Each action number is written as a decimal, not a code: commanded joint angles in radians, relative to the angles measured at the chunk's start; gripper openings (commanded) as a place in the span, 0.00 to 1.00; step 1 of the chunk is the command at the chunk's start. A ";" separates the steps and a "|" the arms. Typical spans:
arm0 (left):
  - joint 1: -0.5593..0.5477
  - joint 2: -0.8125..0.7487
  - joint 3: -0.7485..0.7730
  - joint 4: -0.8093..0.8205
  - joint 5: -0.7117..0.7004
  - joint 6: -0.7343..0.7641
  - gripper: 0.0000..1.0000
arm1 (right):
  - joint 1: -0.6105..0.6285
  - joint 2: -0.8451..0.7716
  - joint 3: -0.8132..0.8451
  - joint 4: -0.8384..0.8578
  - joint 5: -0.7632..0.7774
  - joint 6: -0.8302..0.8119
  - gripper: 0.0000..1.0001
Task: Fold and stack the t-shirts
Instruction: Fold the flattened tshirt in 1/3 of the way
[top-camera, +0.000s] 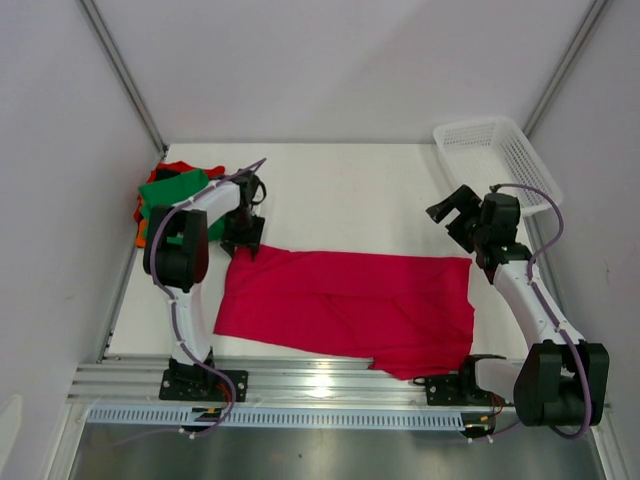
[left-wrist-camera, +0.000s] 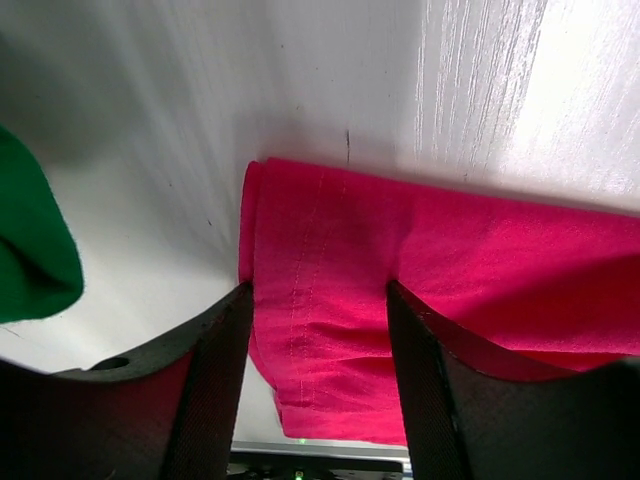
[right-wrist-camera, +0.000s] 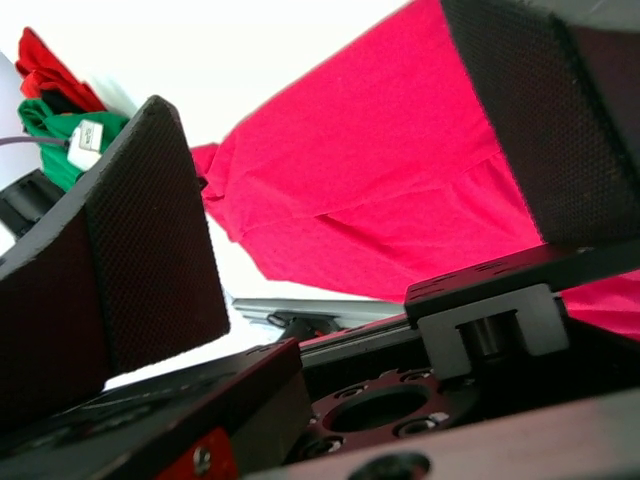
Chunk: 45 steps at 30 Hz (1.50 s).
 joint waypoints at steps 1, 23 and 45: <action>0.002 0.037 0.036 0.005 -0.031 0.025 0.58 | -0.001 0.010 0.047 0.027 -0.016 -0.025 0.99; 0.018 0.198 0.340 -0.085 -0.198 0.011 0.60 | -0.004 -0.024 0.062 -0.012 0.016 -0.048 0.99; 0.071 0.040 0.386 -0.117 -0.162 -0.009 0.62 | -0.004 -0.091 0.036 -0.049 0.035 -0.048 1.00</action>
